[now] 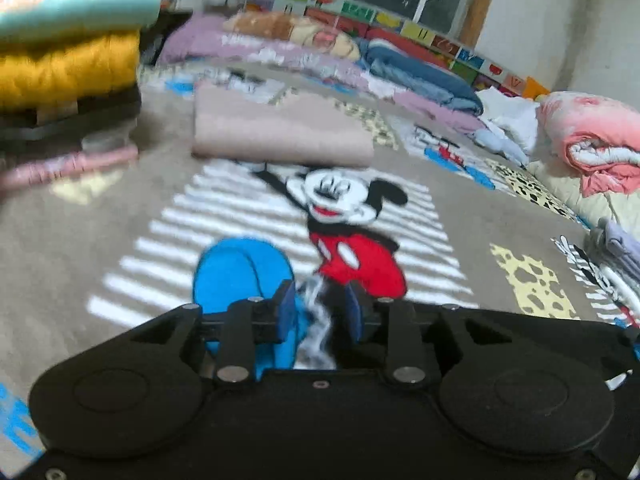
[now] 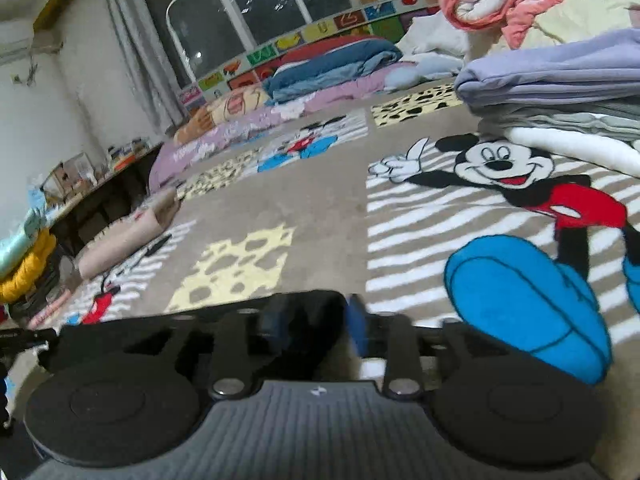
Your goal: Fold clothes
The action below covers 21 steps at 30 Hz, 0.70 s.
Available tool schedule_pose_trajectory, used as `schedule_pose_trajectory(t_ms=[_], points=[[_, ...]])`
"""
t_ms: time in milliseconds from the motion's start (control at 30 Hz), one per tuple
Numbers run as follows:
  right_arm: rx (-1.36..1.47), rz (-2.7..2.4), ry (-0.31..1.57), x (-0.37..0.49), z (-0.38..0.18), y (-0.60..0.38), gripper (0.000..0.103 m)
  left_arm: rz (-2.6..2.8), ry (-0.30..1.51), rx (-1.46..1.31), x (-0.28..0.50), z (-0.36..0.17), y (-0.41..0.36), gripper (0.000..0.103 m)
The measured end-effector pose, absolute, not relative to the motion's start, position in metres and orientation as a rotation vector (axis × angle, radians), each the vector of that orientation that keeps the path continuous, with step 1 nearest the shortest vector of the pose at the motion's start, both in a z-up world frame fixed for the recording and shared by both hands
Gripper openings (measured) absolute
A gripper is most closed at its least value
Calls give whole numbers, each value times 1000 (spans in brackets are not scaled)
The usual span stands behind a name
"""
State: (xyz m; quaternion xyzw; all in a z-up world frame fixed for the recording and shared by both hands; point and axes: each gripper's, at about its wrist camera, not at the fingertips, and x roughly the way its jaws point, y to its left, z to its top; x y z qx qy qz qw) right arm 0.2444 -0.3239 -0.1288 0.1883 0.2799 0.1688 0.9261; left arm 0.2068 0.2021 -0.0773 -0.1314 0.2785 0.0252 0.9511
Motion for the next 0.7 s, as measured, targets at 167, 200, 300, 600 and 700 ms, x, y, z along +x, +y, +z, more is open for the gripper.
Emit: schedule_pose_trajectory(t_ms=[167, 200, 300, 600, 700], points=[[301, 380, 548, 223, -119, -317, 46, -149, 515, -94, 194, -60, 167, 37], [277, 400, 558, 219, -118, -313, 45, -208, 505, -35, 189, -60, 154, 47], [266, 423, 624, 213, -124, -306, 45, -330, 485, 132, 181, -64, 112, 48], [372, 461, 690, 207, -135, -310, 27, -362, 428, 720, 180, -127, 0, 8], [379, 476, 702, 202, -134, -313, 24, -367, 390, 856, 171, -144, -6, 5]])
